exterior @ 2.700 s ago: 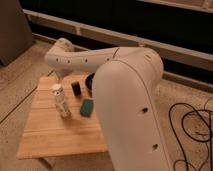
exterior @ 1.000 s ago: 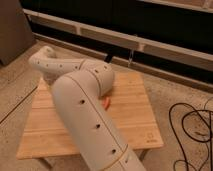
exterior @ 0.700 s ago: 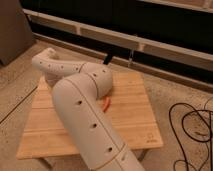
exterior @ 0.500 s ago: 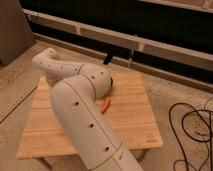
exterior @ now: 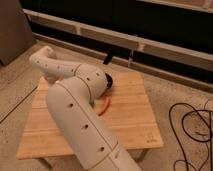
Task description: Place the ceramic cup over the eraser
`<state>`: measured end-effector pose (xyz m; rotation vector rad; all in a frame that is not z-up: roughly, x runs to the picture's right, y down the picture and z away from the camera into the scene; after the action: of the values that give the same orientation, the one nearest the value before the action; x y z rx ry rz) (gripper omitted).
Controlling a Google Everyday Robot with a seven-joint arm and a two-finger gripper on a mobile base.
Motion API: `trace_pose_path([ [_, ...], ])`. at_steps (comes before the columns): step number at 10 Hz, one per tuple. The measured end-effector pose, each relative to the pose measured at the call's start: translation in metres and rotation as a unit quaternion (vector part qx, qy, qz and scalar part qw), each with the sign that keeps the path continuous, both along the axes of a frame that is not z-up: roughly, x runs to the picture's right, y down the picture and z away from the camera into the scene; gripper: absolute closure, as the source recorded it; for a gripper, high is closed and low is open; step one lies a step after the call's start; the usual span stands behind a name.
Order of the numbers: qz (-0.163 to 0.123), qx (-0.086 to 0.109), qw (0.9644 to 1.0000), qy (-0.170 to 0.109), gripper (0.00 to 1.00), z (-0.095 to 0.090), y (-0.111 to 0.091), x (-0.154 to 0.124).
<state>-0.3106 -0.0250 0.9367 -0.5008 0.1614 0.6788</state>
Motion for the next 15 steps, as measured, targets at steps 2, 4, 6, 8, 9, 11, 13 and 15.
trace_pose_path([
  [2,-0.004,0.009,1.0,-0.002,1.0,-0.002,-0.004,0.0],
  [4,-0.006,0.015,0.9999,0.0,1.0,-0.005,-0.005,0.001],
  [6,-0.005,0.019,0.9998,0.002,1.0,-0.008,-0.007,0.001],
  [8,0.001,0.044,0.999,-0.005,1.0,-0.023,-0.024,-0.002],
  [9,0.005,0.06,0.9981,-0.01,1.0,-0.032,-0.036,-0.004],
  [11,0.025,0.107,0.9935,-0.028,1.0,-0.064,-0.072,-0.005],
  [13,0.048,0.14,0.9878,-0.05,1.0,-0.094,-0.096,-0.007],
  [15,0.076,0.165,0.9808,-0.071,1.0,-0.127,-0.11,-0.007],
])
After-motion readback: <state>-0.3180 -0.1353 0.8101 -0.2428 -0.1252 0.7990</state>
